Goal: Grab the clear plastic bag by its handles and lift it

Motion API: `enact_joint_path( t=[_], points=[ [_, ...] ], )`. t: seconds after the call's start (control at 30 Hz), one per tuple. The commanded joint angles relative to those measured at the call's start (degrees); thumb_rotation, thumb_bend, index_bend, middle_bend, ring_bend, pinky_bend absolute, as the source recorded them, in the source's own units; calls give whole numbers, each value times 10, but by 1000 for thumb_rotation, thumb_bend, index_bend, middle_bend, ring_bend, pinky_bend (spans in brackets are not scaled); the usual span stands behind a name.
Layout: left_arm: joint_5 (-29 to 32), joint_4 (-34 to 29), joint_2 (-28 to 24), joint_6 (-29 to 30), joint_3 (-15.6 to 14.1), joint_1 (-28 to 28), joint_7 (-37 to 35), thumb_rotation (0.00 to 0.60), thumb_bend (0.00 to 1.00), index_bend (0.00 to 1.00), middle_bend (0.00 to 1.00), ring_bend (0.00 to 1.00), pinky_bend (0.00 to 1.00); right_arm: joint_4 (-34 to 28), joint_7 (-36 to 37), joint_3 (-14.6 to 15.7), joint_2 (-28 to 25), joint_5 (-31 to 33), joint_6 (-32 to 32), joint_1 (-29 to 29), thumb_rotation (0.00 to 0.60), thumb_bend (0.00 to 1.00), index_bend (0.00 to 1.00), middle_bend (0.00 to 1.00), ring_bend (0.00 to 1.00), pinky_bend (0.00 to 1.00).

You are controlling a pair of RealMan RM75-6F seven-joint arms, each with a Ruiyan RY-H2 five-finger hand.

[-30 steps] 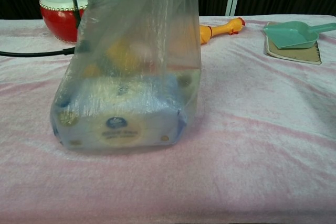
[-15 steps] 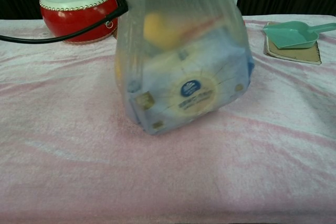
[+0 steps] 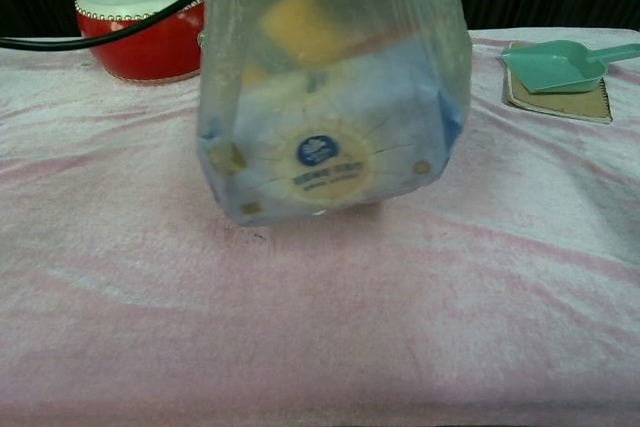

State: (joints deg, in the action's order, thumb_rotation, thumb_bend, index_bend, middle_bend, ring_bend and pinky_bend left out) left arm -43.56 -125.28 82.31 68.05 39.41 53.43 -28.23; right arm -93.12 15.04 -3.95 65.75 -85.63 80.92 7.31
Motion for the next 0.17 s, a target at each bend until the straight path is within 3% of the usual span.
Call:
enact_joint_path(
  t=[0.03, 0.17],
  points=[
    [3, -4, -4, -2, 8, 4, 8, 600, 204, 822, 1000, 903, 839, 0, 1, 0, 0, 0, 0, 0, 600, 195, 0, 0, 0, 171],
    [7, -12, -10, -1, 20, 8, 20, 600, 203, 822, 1000, 903, 839, 0, 1, 1, 0, -1, -1, 0, 600, 195, 0, 0, 0, 171]
  ],
)
